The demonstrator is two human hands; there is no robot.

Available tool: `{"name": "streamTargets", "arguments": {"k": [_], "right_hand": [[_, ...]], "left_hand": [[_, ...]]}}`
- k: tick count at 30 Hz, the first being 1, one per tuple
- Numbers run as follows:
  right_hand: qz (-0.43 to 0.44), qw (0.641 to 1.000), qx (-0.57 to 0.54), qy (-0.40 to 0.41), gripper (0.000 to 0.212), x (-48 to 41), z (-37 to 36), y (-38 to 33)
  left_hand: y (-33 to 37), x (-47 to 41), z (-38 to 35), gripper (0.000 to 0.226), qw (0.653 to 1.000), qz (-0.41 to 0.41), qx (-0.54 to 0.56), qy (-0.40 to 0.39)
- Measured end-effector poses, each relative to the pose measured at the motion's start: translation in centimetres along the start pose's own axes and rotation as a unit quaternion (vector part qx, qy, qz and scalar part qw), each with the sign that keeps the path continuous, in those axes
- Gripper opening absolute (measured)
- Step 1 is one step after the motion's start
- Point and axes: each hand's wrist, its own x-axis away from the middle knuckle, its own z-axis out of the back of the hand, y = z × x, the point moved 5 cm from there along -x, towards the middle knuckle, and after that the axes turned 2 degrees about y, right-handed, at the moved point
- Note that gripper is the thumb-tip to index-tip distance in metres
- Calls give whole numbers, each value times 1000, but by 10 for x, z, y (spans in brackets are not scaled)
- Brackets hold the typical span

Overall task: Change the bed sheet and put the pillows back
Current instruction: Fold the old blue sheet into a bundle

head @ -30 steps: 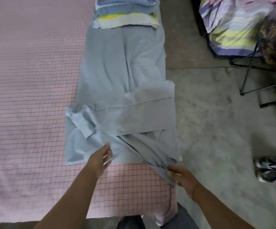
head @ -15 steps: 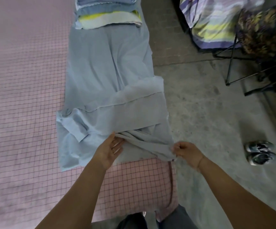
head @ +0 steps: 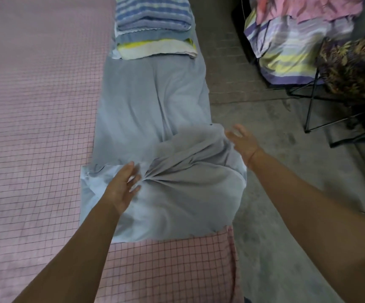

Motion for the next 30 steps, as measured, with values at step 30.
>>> {"name": "streamTargets", "arguments": {"k": [30], "right_hand": [[-329, 863, -379, 60, 45, 173, -57, 196]], "left_hand": [[-126, 56, 80, 43, 935, 151, 282, 152]]}}
